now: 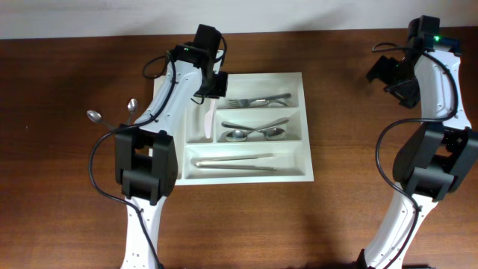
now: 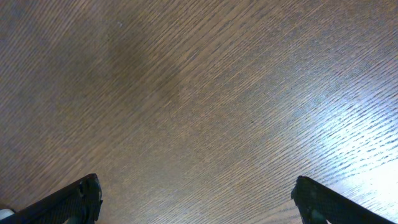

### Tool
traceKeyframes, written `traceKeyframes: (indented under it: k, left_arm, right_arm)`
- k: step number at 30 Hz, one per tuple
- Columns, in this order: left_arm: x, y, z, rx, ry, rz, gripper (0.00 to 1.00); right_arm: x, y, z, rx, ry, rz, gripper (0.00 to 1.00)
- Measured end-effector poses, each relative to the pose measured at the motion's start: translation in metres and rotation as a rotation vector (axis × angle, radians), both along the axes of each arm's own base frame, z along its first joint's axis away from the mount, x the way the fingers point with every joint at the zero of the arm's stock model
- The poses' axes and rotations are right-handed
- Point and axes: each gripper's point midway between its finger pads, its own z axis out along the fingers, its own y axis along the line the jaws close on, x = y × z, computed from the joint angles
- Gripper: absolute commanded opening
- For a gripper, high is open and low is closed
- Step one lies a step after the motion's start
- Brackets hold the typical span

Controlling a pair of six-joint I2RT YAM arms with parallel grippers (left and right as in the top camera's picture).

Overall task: Pack container
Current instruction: 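Lift the pink knife with the left gripper and carry it over the tray, then release the pink knife into the narrow left-middle compartment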

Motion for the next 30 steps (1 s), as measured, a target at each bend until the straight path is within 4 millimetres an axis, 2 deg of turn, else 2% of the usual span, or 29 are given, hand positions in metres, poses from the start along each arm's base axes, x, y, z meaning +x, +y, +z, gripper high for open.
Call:
traceKeyframes:
  k: [11,12,15,17,22,25,28,30]
  left_arm:
    - [-0.017,0.024,-0.006,0.06,0.083,0.054,0.02]
    - [-0.017,0.025,-0.006,0.061,0.087,0.054,0.1]
    - [-0.018,0.025,-0.007,0.064,0.091,0.053,0.65]
    - [-0.018,0.025,-0.007,0.063,0.09,0.056,0.73]
    - [-0.014,0.029,-0.005,0.059,0.078,0.069,0.71]
    - [-0.013,0.037,0.001,0.062,0.084,0.082,0.69]
    - [-0.002,0.056,0.021,0.075,0.048,0.097,0.69]
    - [0.009,0.076,0.038,0.095,0.006,0.106,0.69]
  right_arm:
    - [0.0,0.0,0.0,0.0,0.0,-0.001,0.99]
    - [0.0,0.0,0.0,0.0,0.0,0.0,0.99]
    - [0.0,0.0,0.0,0.0,0.0,0.0,0.99]
    - [0.0,0.0,0.0,0.0,0.0,0.0,0.99]
    - [0.0,0.0,0.0,0.0,0.0,-0.001,0.99]
    - [0.0,0.0,0.0,0.0,0.0,0.0,0.99]
    - [0.0,0.0,0.0,0.0,0.0,-0.001,0.99]
    - [0.0,0.0,0.0,0.0,0.0,0.0,0.99]
